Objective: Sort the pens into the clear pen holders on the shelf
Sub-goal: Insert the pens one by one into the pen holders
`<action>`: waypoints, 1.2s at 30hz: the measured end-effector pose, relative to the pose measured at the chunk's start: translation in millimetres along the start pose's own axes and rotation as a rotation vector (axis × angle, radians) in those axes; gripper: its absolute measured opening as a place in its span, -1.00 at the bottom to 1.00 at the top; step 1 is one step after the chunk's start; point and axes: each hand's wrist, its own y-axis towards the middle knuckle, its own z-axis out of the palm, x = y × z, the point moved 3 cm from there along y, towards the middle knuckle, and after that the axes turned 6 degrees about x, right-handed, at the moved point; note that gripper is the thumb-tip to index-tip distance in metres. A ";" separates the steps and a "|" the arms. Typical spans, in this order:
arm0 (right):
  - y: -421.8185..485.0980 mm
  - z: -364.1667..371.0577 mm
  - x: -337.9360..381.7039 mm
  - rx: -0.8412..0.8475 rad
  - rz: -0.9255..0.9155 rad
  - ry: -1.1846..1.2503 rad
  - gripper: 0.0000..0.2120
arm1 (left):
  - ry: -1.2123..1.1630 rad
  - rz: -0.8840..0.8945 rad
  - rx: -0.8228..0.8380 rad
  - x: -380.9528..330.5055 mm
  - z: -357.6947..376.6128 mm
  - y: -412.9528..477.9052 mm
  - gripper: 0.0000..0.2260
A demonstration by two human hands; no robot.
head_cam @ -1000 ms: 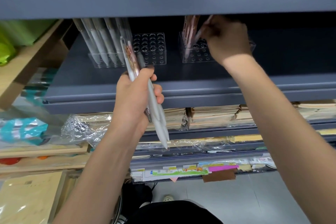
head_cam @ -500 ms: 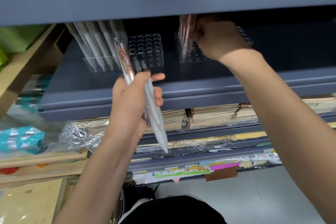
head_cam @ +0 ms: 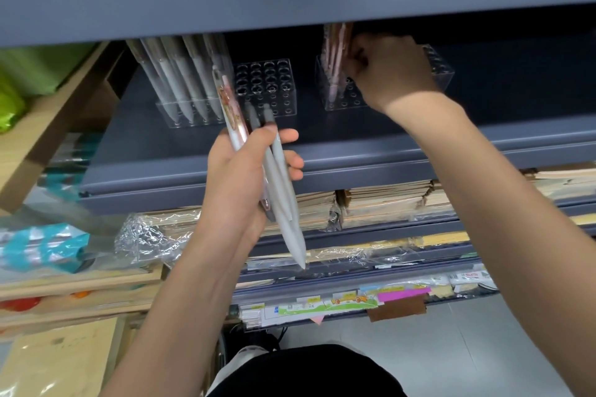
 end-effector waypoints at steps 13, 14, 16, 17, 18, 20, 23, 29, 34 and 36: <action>-120.4 0.2 31.2 0.231 0.176 0.933 -0.81 | -0.175 0.017 -0.081 -6.1 -1.8 -2.2 -0.70; -135.5 4.7 39.8 0.341 0.173 0.978 -0.80 | -0.197 0.029 -0.084 -6.2 -0.7 -2.6 -0.71; -155.8 13.5 52.2 0.455 0.173 1.053 -0.84 | -0.232 0.048 -0.074 -5.9 1.4 -3.4 -0.72; -161.1 17.4 54.9 0.460 0.183 1.096 -0.87 | -0.243 0.057 -0.062 -5.8 1.9 -4.0 -0.73; -164.4 20.8 56.2 0.450 0.199 1.136 -0.89 | -0.251 0.065 -0.049 -5.8 2.1 -4.8 -0.74; -167.0 24.6 57.2 0.429 0.214 1.205 -0.91 | -0.264 0.074 -0.027 -5.6 1.6 -7.3 -0.78; -166.3 28.5 62.6 0.431 0.206 1.325 -0.93 | -0.256 0.084 0.020 -5.0 1.1 -11.8 -0.80; -162.0 34.5 70.3 0.466 0.232 1.465 -0.75 | -0.269 0.125 0.050 -5.2 -3.1 -17.1 -0.77; -157.4 31.3 72.3 0.452 0.243 1.484 -0.99 | -0.255 0.160 -0.049 -7.9 -17.1 -21.3 -0.85; -152.2 28.2 72.1 0.393 0.242 1.443 -0.95 | -0.226 0.182 -0.120 -12.5 -27.9 -21.7 -0.87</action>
